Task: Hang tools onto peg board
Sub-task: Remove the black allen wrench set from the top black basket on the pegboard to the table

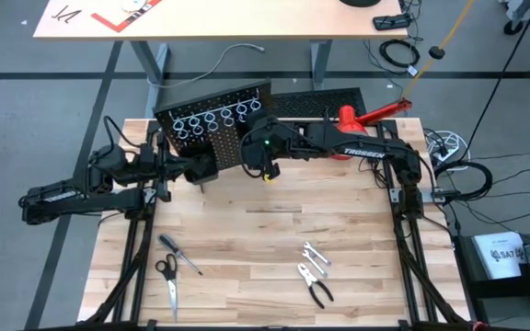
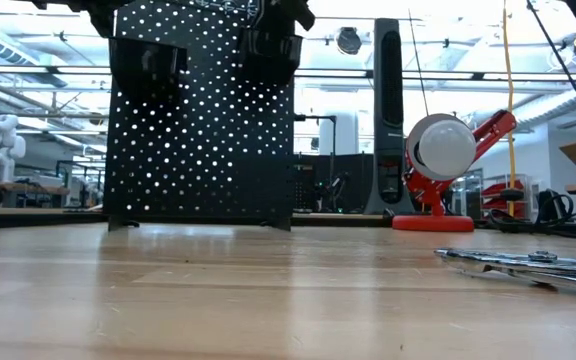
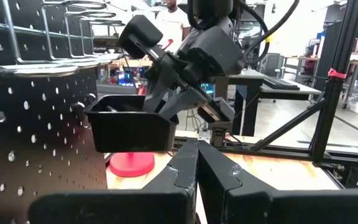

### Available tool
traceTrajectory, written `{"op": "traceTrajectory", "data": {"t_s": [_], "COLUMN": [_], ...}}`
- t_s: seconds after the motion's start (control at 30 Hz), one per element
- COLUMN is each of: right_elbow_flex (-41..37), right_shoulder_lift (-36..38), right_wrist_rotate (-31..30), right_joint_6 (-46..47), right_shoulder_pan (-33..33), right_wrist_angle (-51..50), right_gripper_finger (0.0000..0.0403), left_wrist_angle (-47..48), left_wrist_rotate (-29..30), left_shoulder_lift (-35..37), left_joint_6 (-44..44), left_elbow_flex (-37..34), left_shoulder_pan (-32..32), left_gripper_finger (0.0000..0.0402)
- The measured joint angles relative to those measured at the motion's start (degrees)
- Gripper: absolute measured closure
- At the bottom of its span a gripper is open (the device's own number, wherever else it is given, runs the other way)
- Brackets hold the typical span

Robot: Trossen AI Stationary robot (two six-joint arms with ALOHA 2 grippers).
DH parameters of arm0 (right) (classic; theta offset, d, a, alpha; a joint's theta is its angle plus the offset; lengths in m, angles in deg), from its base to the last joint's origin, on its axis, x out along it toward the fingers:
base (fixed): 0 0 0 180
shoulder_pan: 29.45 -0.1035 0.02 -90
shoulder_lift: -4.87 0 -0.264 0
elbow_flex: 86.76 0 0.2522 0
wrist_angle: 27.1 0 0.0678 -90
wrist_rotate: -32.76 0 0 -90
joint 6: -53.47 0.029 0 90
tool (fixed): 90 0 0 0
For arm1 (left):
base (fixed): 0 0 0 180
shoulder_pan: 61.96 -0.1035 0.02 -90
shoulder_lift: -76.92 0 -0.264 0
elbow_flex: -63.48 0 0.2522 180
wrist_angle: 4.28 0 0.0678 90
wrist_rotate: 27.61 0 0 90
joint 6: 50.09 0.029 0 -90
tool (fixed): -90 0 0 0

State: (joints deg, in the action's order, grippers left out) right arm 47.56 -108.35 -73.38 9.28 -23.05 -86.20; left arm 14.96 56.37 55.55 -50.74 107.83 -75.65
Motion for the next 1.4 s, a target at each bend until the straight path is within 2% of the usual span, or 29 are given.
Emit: {"op": "traceTrajectory", "data": {"t_s": [0.07, 0.13, 0.43, 0.77, 1.03, 1.17, 1.3, 1.4], "right_elbow_flex": [-0.1, -0.1, -0.1, -0.1, -0.1, -0.1, -0.1, -0.1], "right_shoulder_lift": [-0.1, -0.1, 0.1, 3.9, 4.8, 3.9, 3.7, 3.4], "right_wrist_rotate": [0.0, 0.0, -3.1, -7.5, -6.4, -6.0, -1.0, -0.4], "right_joint_6": [-0.1, -0.5, -1.5, -2.0, -0.2, 0.7, 1.7, 1.5], "right_shoulder_pan": [0.0, -0.1, -0.9, -2.6, -2.6, -1.7, -0.9, -0.6], "right_wrist_angle": [0.1, 0.2, 0.0, -0.1, -1.6, -1.4, -1.6, -0.5], "right_gripper_finger": [0.0386, 0.0395, 0.0400, 0.0401, 0.0402, 0.0382, 0.0337, 0.0300], "left_wrist_angle": [0.0, 0.0, 0.0, 0.1, 0.0, 0.0, 0.0, -0.1], "left_wrist_rotate": [0.0, 0.0, 0.0, 0.0, 0.0, 0.0, 0.0, 0.0], "left_shoulder_lift": [0.0, 0.0, 0.0, 0.0, 0.0, 0.0, 0.0, 0.0], "left_joint_6": [0.0, 0.0, 0.0, 1.0, 1.0, 0.9, 0.9, 0.9], "left_elbow_flex": [0.0, 0.0, 0.0, 0.0, 0.0, 0.0, 0.0, 0.0], "left_shoulder_pan": [0.0, 0.0, 0.0, 0.0, 0.0, 0.0, 0.0, 0.0], "left_gripper_finger": [0.0388, 0.0388, 0.0388, 0.0388, 0.0388, 0.0388, 0.0388, 0.0388]}}
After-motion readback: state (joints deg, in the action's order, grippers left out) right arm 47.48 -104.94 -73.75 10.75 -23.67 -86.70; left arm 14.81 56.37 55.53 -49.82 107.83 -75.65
